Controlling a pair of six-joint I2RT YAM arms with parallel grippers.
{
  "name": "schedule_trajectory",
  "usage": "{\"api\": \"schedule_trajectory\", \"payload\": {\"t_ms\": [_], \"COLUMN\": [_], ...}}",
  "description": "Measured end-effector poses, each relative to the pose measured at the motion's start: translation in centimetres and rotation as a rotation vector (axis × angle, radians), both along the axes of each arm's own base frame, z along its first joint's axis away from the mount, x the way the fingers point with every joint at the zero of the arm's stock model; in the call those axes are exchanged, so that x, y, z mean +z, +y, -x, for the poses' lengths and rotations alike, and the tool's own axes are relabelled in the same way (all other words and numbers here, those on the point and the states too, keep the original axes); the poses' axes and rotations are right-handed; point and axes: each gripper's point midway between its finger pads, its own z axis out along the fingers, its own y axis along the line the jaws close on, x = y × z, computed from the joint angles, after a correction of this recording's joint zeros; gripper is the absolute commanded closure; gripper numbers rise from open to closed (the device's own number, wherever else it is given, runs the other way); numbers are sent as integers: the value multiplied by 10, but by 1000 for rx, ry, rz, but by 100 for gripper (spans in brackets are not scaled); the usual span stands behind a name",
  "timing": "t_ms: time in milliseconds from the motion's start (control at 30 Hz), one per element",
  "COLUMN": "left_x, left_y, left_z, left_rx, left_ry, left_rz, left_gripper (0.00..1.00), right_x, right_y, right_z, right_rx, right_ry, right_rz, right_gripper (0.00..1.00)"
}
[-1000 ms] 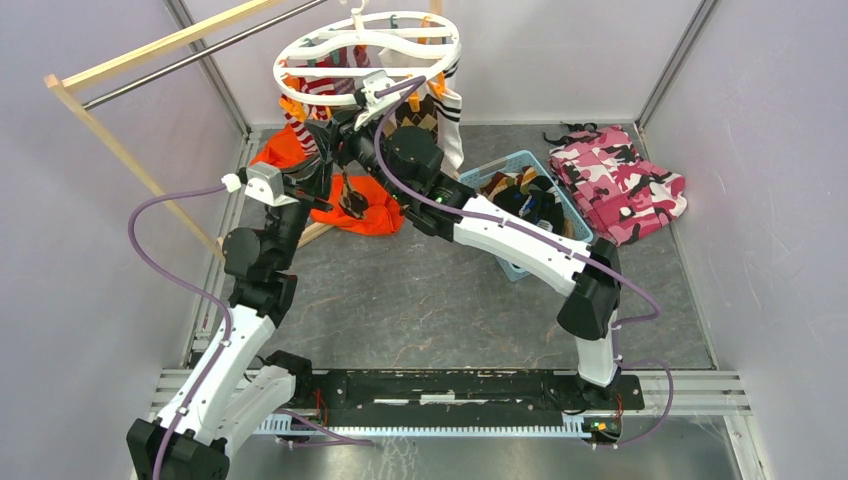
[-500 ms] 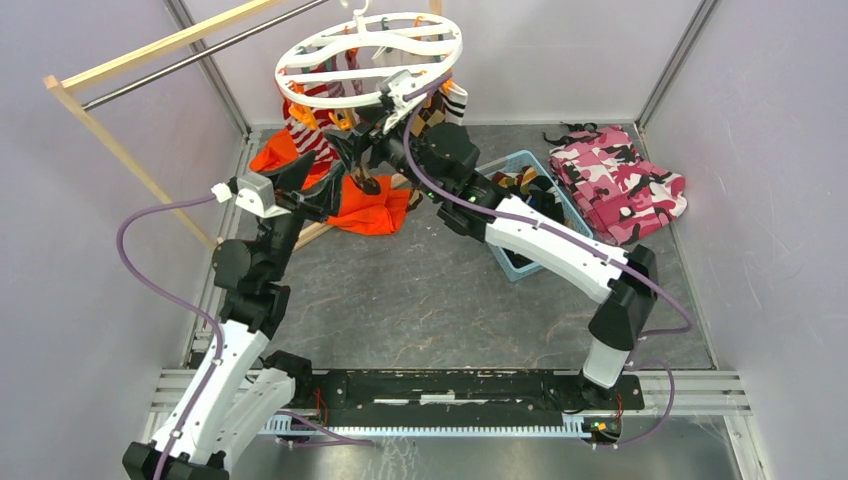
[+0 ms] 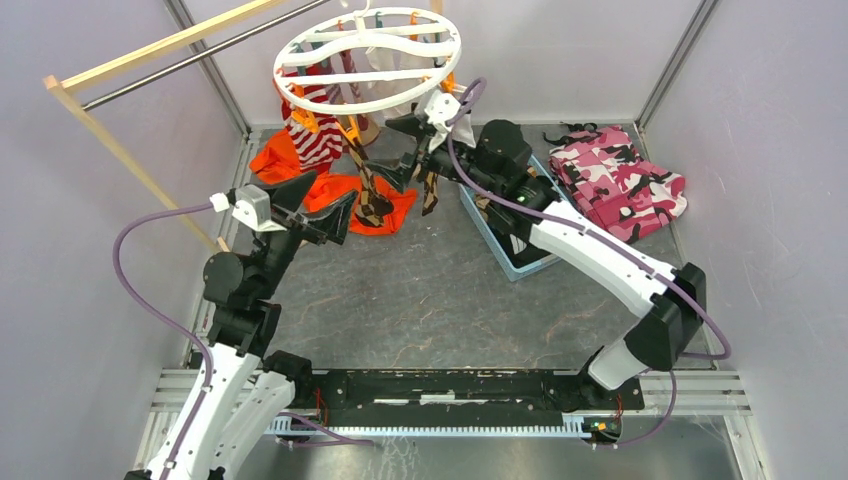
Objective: Clip the socks to the hanger
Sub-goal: Clamp the sock onto the hanger, then adjust the hanger on the clothesline.
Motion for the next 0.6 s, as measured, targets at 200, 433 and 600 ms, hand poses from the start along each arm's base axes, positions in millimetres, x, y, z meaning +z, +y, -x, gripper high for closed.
{"api": "schedule_trajectory", "payload": {"t_ms": [200,433,600], "left_x": [-21,-48,-69], "left_y": [-3,-7,-5], "left_z": [-1,-3,-11], "left_rx": [-22,-39,-13], "left_ry": [102,215,294], "left_rz": [1,-19,-34], "left_gripper": [0,0,0], "right_x": [0,-13,-32], "right_y": [-33,-73,-109], "right_z": [6,1,-14], "right_rx": [19,-6,-60], "right_ry": [-64,-82,-46], "right_rz": [39,82,118], "right_gripper": [15,15,15]}}
